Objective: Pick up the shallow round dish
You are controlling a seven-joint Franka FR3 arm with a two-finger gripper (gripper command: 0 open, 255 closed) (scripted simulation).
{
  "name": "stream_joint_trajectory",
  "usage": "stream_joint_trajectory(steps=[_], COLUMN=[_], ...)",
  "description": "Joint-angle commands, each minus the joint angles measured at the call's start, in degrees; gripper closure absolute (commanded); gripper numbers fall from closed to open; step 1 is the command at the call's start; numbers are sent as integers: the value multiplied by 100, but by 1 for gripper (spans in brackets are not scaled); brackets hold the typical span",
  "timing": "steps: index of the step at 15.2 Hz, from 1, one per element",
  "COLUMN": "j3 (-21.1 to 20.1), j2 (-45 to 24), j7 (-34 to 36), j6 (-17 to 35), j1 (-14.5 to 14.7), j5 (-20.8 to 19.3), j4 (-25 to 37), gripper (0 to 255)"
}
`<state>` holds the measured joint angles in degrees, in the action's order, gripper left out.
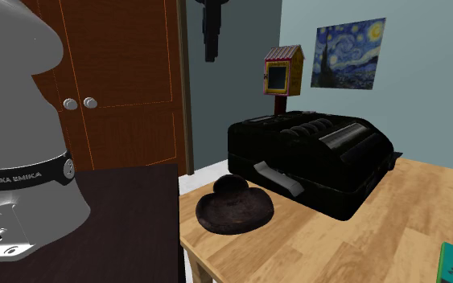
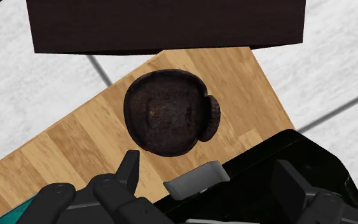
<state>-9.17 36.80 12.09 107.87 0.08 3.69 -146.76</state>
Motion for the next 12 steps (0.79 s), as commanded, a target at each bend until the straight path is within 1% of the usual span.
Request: stream_joint_trajectory(steps=[1,7,10,12], j3=[-118,-578,-797,-929], j2=[-264,-1378,-2057,-2548], j7=[151,819,1244,1580], j6=[395,1568,2131,2482], j1=[-39,-172,-291,-388], j5=[-44,-262,-516,-769], j4=[-176,-421,-425,-381], gripper=[0,0,0,0])
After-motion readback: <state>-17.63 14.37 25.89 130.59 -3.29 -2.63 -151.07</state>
